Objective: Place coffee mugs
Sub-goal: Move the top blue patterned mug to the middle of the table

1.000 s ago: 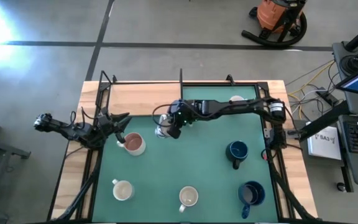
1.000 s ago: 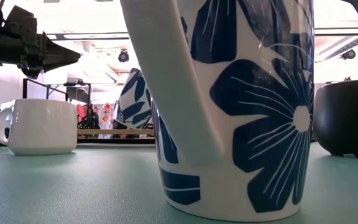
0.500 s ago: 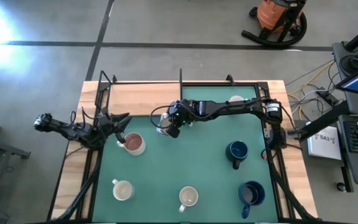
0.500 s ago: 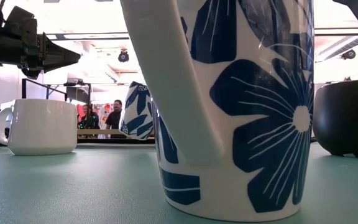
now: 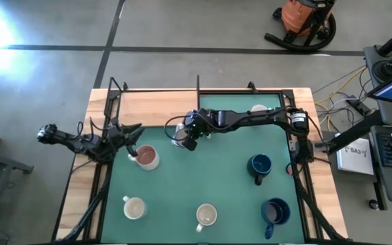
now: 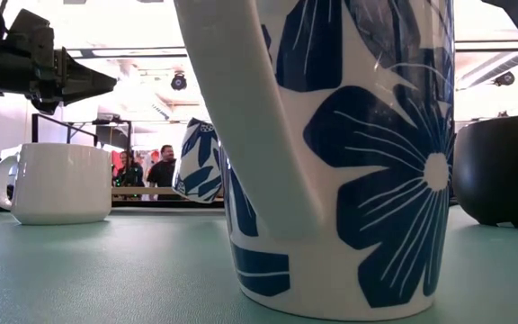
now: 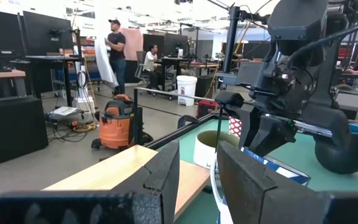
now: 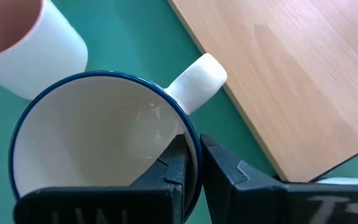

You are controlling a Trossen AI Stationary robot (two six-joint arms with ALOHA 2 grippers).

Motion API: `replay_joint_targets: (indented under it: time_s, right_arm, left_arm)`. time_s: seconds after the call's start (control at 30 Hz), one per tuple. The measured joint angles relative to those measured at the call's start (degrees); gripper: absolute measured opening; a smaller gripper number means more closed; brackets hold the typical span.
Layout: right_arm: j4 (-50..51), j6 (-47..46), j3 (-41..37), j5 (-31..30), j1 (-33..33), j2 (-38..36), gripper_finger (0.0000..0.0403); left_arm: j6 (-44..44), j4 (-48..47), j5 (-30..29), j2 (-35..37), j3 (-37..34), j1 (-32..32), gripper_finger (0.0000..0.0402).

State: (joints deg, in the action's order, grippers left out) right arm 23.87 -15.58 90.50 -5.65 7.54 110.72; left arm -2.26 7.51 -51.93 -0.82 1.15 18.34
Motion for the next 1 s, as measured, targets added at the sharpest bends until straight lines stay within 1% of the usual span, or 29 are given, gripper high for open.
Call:
replay_joint_targets:
  time_s: [0.13,0.33,0.73,0.83,1.0]
  right_arm:
    - [1.23,0.11,-0.02,-0.52,-0.9,0.0,0.0022]
    - [3.01,-2.09,-0.41,1.68,-2.16,0.52,0.0023]
    - [0.9,-0.43,-0.59,0.23,-2.3,0.7,0.0024]
    - [0.86,-0.33,-0.59,0.04,-2.32,0.7,0.0033]
    - [0.63,-0.33,-0.39,-0.35,-2.29,0.7,0.0064]
  left_arm:
    - [0.0,-0.02,0.01,0.0,0.0,-0.01,0.0091]
    - [0.0,-0.02,0.0,0.0,0.0,-0.01,0.0091]
    - [0.0,-0.02,0.01,0.0,0.0,0.0,0.0091]
    - [0.0,-0.02,0.01,0.0,0.0,0.0,0.0091]
    - [0.0,-0.02,0.01,0.0,0.0,0.01,0.0091]
